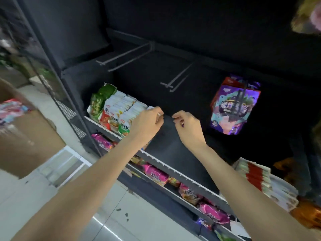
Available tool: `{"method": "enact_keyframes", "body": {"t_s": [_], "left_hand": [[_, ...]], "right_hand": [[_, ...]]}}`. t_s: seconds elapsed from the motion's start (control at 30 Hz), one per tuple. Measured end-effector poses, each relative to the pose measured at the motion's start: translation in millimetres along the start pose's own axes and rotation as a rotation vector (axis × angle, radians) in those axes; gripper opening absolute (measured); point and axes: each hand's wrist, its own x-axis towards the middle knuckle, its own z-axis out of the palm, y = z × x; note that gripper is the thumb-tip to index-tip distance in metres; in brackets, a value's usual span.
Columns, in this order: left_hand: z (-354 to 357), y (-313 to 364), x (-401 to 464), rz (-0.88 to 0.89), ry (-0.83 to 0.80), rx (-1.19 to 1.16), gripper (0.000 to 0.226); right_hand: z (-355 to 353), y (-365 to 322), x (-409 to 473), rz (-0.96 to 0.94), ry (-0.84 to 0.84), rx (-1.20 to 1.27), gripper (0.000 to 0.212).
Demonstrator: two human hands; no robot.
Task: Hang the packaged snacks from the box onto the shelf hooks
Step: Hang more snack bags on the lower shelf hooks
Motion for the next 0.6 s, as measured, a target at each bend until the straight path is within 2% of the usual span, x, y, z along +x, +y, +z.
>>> {"method": "enact_keyframes", "body": {"t_s": [0.2,0.37,0.43,0.47,0.57,0.6], "left_hand": [[-83.5,-138.5,-54.4,-0.236,0.123,0.061,0.016],[-164.3,-256.8,-74.2,-0.37,0.14,0.046,0.016],[-197.7,-292.8,-81.0,-0.409,0.198,0.075,0.021],[-211.7,-312.6,-83.2,-0.466,0.215,0.061,0.025],[-240.8,-378.5,-80.6,-0.646,0.261,-0.064,0.012],[-246.5,-402.5,-77.9,-0.688,0.262,-0.057,0.015]], "right_hand": [[125.2,-114.4,27.8,-0.121,-0.223,0.038,0.027],[241.6,-221.1,50.0,-0.259,-0.376,0.023,0.029],[282.1,-260.5,58.5,-0.298,-0.455,0.025,0.029],[301.3,-278.5,63.8,-0.304,-0.485,0.032,0.029],[357.8,-322.7,84.0,-0.338,-0.542,0.038,0.03],[376.2,-334.7,91.8,-0.351,-0.565,0.027,0.03]]}}
